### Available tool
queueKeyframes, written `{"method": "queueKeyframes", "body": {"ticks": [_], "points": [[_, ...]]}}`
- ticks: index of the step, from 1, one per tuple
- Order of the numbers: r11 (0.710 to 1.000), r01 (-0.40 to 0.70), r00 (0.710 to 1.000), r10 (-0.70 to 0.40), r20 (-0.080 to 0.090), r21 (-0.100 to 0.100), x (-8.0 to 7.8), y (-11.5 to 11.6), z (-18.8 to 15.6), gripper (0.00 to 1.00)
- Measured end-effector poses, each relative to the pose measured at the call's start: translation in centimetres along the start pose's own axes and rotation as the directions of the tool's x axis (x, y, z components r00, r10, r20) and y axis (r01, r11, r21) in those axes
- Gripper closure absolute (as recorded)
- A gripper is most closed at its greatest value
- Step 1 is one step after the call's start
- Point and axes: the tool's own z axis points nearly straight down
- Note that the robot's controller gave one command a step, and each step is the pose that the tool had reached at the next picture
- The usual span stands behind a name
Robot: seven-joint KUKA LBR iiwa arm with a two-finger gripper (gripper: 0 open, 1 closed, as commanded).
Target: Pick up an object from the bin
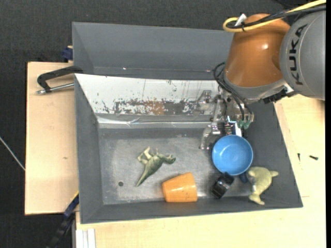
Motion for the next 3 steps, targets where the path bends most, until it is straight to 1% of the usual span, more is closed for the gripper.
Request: {"method": "queueKeyframes", "body": {"ticks": [1,2,3], "points": [[0.998,0.070,0.997,-0.070,0.013,-0.002,4.0,5.8,12.6,0.00],[0.998,0.067,0.998,-0.067,0.011,0.000,4.0,5.6,12.4,1.00],[0.998,0.065,0.998,-0.065,0.021,-0.001,4.1,6.0,-0.3,1.00]]}}
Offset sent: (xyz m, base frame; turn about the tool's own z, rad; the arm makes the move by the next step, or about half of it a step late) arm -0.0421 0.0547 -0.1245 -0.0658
